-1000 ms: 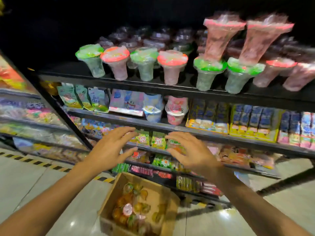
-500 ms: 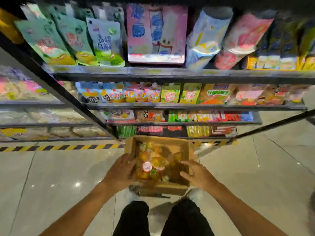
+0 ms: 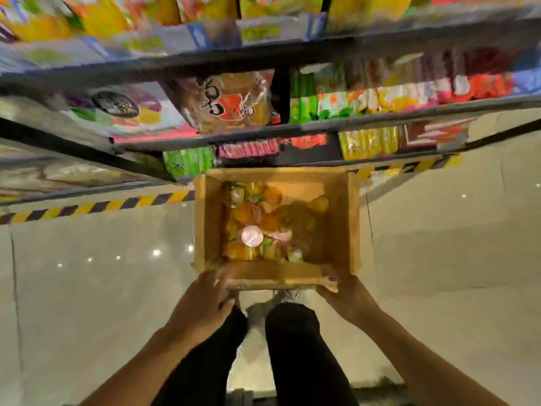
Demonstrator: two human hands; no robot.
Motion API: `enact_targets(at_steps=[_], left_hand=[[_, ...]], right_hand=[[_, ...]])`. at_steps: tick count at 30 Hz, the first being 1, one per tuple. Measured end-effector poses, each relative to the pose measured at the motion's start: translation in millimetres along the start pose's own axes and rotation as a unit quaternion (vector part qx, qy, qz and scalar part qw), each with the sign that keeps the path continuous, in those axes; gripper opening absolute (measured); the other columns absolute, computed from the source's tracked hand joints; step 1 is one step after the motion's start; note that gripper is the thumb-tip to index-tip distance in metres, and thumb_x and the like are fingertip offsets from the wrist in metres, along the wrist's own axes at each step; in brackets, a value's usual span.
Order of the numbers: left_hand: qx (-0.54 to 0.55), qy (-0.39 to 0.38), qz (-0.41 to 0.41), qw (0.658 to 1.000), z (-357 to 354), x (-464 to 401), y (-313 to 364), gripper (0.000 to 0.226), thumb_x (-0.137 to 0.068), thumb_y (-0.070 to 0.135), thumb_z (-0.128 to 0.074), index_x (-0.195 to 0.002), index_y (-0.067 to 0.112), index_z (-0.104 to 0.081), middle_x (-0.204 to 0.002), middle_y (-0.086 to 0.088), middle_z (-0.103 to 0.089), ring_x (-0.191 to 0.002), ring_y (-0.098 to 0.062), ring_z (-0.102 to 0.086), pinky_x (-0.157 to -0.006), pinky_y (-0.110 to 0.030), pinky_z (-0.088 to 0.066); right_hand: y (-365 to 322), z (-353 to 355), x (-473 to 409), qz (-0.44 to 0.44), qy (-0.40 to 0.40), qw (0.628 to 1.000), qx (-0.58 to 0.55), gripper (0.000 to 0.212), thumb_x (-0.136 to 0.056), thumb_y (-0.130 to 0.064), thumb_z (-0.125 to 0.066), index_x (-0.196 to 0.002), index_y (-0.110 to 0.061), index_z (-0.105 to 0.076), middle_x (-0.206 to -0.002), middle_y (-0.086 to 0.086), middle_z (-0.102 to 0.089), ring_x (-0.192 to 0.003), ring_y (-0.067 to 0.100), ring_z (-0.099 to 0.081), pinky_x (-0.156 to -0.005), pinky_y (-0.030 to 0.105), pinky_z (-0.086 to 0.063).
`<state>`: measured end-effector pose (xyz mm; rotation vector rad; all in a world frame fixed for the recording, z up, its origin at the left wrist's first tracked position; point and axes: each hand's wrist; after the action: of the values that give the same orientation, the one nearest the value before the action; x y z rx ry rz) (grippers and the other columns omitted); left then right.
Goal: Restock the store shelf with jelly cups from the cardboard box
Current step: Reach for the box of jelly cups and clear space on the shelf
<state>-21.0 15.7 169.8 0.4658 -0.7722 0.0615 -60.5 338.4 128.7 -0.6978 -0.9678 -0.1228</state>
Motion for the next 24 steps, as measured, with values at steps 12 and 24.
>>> enact_targets(at_steps=[12, 24], left_hand=[[-0.074, -0.011, -0.007, 0.997, -144, -190, -86, 0.051, -0.095, 0.045, -0.061, -0.142, 0.029, -0.049, -0.138, 0.001, -0.058, -0.124, -0.024, -0.058, -0.094, -0.034, -0.048], [-0.102, -0.018, -0.058, 0.993, -230, -314, -151, 0.097, -0.073, 0.024, -0.082, -0.151, 0.024, -0.025, -0.157, -0.016, -0.032, -0.143, -0.039, -0.032, -0.108, -0.057, -0.041]], right_hand=[[97, -105, -232, -0.037, -0.003, 0.999, 0.001, 0.057, -0.086, -0.05, -0.067, -0.137, -0.029, -0.052, -0.122, -0.002, -0.07, -0.109, 0.022, -0.069, -0.089, 0.044, -0.058], [115, -157, -332, -0.007, 0.101, 0.995, -0.008, 0.054, -0.084, -0.038, -0.076, -0.13, -0.014, -0.061, -0.122, 0.005, -0.068, -0.114, 0.025, -0.064, -0.09, 0.034, -0.052]])
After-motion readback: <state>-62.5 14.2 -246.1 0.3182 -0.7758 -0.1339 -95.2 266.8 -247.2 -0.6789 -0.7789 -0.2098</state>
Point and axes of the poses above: each hand's wrist, its own x-axis away from the middle knuckle, its own z-axis out of the back of the hand, y = z × x
